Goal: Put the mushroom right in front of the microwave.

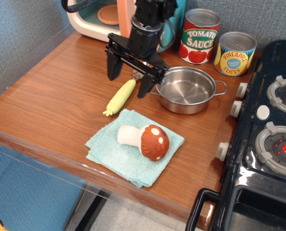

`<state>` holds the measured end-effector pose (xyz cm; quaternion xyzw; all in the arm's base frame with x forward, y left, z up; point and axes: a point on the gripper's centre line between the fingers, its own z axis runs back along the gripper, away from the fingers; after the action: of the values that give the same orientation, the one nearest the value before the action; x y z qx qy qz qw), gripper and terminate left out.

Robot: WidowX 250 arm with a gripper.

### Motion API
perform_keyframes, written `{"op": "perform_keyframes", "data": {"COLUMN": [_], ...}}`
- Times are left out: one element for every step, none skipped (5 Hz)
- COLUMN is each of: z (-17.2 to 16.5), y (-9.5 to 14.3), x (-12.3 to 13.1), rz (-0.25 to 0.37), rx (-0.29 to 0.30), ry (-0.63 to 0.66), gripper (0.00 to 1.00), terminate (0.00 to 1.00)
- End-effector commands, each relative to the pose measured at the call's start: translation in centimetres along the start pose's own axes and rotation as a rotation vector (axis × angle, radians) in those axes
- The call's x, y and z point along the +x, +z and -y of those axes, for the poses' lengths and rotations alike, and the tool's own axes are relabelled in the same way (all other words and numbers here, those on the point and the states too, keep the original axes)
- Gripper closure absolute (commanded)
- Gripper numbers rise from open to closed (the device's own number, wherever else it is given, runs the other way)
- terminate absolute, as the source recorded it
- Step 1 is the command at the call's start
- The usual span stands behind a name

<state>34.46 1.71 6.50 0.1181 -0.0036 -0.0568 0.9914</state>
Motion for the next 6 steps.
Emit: {"op": "perform_keyframes", "data": {"z": [2.2, 3.3, 4.7, 6.0, 6.7, 7.2], "y": [4.2, 3.9, 3.4, 2.5, 2.1, 1.0], "x": [-1.8, -2.8, -4.0, -4.9, -5.6, -6.2], "rz": [0.124, 0.100, 0.065, 0.014, -0.002, -0.024], "rx": [-0.052, -0.127, -0.195, -0.215, -0.193, -0.161], "ry": [-0.063, -0.089, -0.113, -0.141, -0.162, -0.172], "gripper": [0.00, 0.00, 0.00, 0.00, 0.00, 0.00], "terminate": [0.00, 0.00, 0.00, 0.00, 0.00, 0.00]}}
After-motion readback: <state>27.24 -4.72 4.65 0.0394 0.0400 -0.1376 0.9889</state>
